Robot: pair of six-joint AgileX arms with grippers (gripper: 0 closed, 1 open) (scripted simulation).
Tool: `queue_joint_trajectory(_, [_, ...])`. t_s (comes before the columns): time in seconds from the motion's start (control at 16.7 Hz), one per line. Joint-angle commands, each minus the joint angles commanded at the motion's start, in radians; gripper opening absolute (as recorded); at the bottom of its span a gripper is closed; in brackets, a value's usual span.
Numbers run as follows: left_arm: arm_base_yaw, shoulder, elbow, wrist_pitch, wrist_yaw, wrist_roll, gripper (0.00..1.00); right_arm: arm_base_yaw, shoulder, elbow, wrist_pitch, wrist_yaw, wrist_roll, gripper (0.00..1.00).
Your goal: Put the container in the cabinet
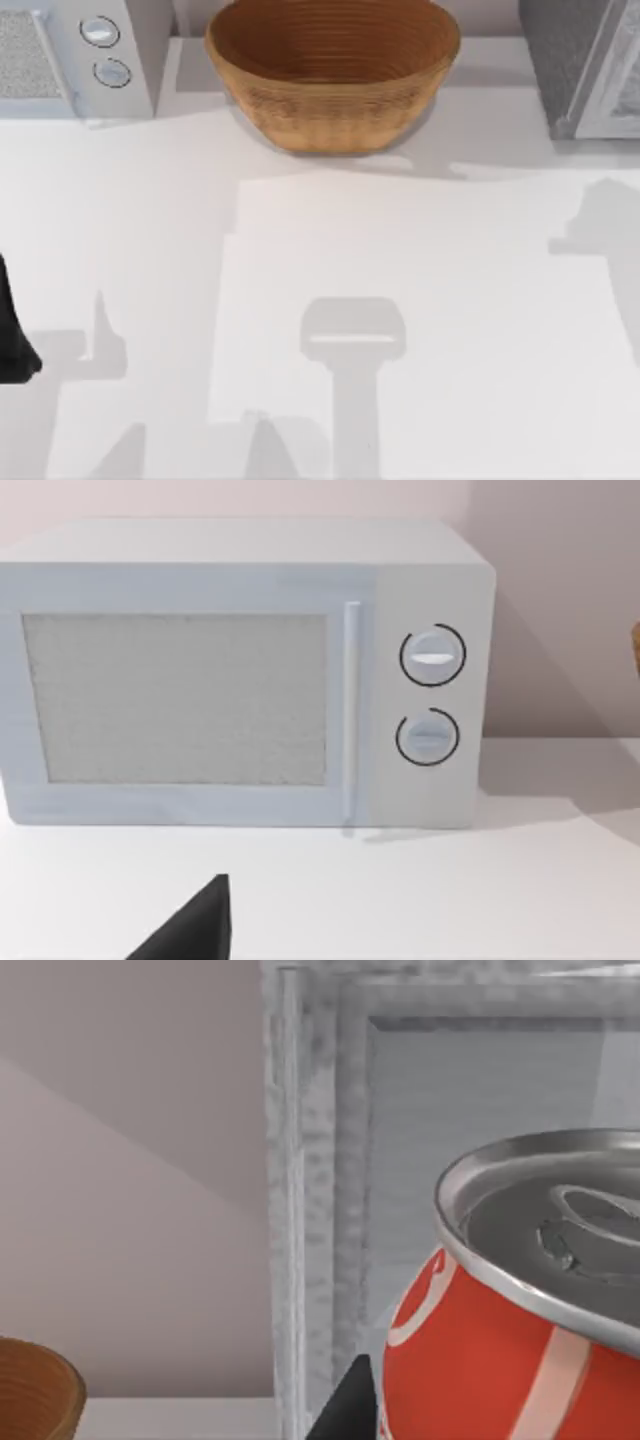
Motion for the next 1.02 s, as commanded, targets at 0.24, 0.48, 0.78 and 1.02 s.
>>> queue_joint_trajectory(0.24, [0.000,0.000,0.000,0.000,0.000,0.000,1.00,0.037,0.286,0.387,-0.091,0.044,0.003,0.00])
queue_joint_trajectory(0.48, [0.000,0.000,0.000,0.000,0.000,0.000,1.00,0.072,0.513,0.703,-0.161,0.073,0.006,0.00])
queue_joint_trajectory(0.78, [0.000,0.000,0.000,0.000,0.000,0.000,1.00,0.097,0.648,0.888,-0.204,0.087,0.008,0.00])
queue_joint_trajectory(1.02, [0.000,0.000,0.000,0.000,0.000,0.000,1.00,0.098,0.652,0.893,-0.205,0.087,0.008,0.00])
